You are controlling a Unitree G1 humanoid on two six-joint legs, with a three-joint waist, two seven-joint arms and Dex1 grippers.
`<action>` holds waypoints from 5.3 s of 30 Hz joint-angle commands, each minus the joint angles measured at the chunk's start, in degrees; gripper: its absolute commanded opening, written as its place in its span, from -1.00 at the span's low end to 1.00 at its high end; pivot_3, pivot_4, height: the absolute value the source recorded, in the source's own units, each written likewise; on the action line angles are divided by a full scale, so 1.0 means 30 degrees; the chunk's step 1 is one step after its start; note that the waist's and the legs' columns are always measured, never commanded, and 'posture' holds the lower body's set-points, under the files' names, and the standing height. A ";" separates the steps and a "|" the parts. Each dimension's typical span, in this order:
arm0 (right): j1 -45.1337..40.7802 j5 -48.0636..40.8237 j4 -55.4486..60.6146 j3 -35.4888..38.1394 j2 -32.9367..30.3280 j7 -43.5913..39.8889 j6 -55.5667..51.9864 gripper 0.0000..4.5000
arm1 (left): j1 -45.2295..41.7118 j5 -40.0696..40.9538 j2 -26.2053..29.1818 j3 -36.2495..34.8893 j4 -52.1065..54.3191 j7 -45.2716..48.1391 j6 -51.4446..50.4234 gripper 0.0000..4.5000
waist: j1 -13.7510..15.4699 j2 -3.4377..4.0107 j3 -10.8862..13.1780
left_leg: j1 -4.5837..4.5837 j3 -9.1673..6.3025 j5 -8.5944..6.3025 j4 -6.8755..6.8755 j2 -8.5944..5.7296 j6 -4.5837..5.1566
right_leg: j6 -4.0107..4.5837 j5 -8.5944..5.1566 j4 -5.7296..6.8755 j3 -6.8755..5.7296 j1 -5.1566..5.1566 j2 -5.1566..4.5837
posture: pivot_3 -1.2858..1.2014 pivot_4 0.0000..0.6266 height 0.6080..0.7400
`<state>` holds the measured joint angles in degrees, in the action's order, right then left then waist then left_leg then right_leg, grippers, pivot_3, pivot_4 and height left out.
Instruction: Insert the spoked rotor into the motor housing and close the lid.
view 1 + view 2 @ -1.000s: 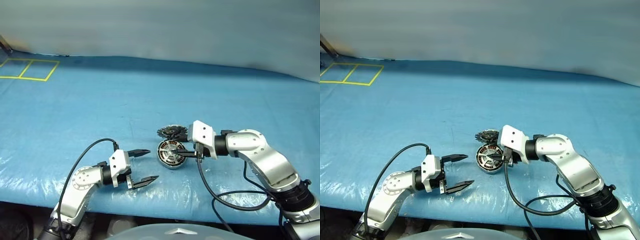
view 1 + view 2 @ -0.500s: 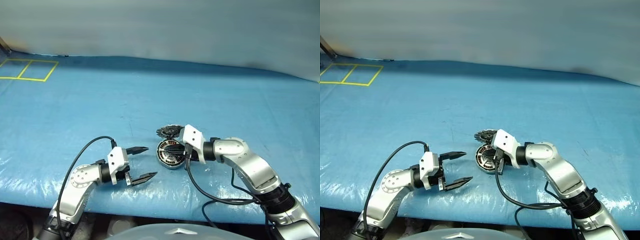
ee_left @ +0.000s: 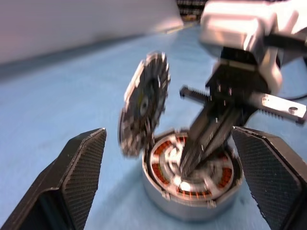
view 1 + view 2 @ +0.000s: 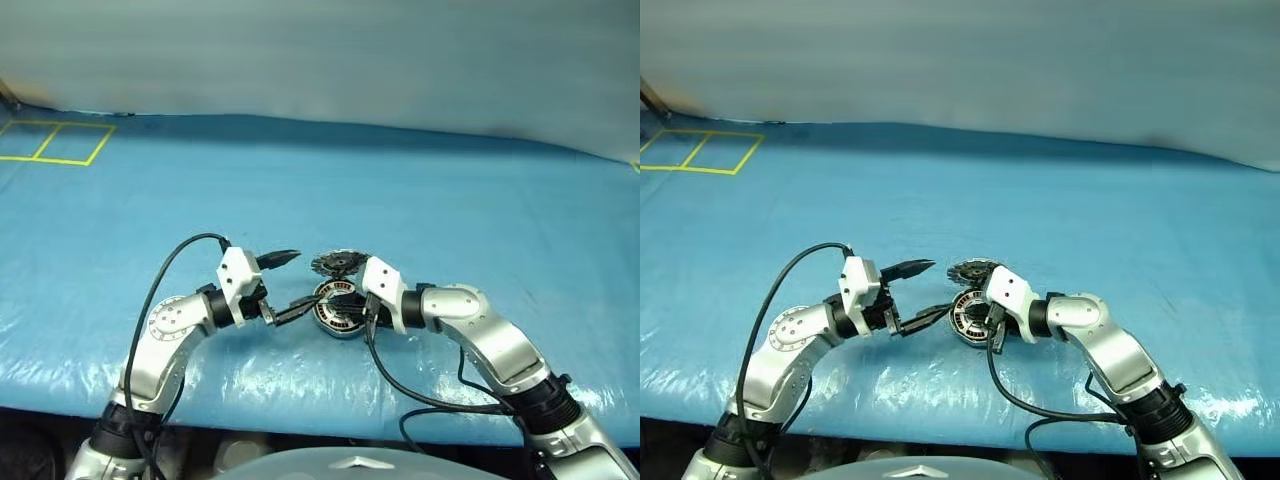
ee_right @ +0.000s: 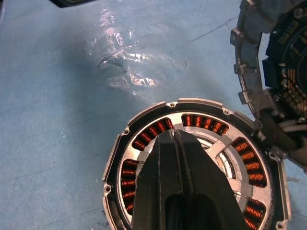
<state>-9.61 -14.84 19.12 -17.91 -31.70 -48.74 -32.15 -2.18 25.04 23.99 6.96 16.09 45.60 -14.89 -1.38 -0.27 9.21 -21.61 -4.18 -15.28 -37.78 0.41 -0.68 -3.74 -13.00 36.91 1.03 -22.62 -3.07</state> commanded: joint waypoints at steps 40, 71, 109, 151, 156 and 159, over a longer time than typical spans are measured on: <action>1.2976 -0.3589 0.8843 0.9676 0.1039 0.6552 -0.0438 -1.00 | -0.9834 -0.3145 -0.2033 0.4595 -0.9411 1.0550 0.2916 -0.99 | 0.0202 -0.0017 0.0027 | -0.0065 -0.0023 0.0001 -0.0013 -0.0015 -0.0001 | 0.0020 -0.0024 -0.0031 0.0010 -0.0009 0.0019 | 0.03 -0.52 1.00; 0.5210 -0.3078 0.6768 0.5948 0.0056 0.5810 -0.0735 -1.00 | -0.6616 0.0960 0.0478 0.1364 -0.1152 0.8606 -0.0418 -0.99 | 0.0167 -0.0005 0.0035 | -0.0064 -0.0040 0.0002 -0.0005 -0.0004 0.0003 | 0.0003 -0.0017 -0.0014 0.0001 -0.0020 0.0021 | 0.03 -0.52 1.00; 0.3104 0.0784 0.2041 0.0560 -0.0035 0.3626 0.0784 0.35 | -0.0138 0.0010 0.2904 0.0094 0.2220 0.3147 -0.0994 -1.00 | 0.0144 -0.0008 0.0060 | -0.0034 -0.0015 0.0004 0.0011 0.0006 -0.0003 | 0.0101 -0.0078 -0.0004 0.0006 -0.0027 0.0021 | 0.03 -0.52 1.00; 0.3496 0.1697 -0.0200 -0.0040 0.0751 0.4179 0.0150 0.35 | -0.1198 -0.3882 0.0770 0.3020 -0.2382 0.2194 0.1034 -1.00 | 0.0031 -0.0122 -0.0160 | 0.0051 -0.0021 0.0009 -0.0006 0.0034 -0.0008 | 0.0122 -0.0073 0.0001 0.0007 0.0050 0.0048 | 0.03 -0.52 1.00; 0.3739 0.1653 0.0000 -0.0056 0.0697 0.4222 0.0068 0.35 | -0.1392 -0.4820 0.0745 0.3537 -0.3422 0.2206 0.1583 -1.00 | 0.0050 -0.0128 -0.0172 | 0.0050 -0.0026 0.0008 -0.0001 0.0034 -0.0008 | 0.0122 -0.0073 0.0000 0.0006 0.0047 0.0048 | 0.03 -0.52 1.00; 0.3855 0.1575 0.0077 0.0108 0.0697 0.4310 -0.0030 0.35 | -0.1474 -0.5354 0.0953 0.3897 -0.3830 0.2465 0.1985 -1.00 | 0.0081 -0.0121 -0.0203 | 0.0051 -0.0023 0.0008 -0.0003 0.0032 -0.0008 | 0.0121 -0.0073 -0.0003 0.0006 0.0053 0.0044 | 0.03 -0.52 1.00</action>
<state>-0.21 -11.10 22.71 -16.92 -28.80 -36.26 -28.73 -6.43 10.26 26.58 17.56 5.63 52.61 -9.50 -1.14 -0.63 8.60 -21.46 -4.25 -15.26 -37.79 0.51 -0.70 -3.37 -13.22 36.90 1.05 -22.46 -2.94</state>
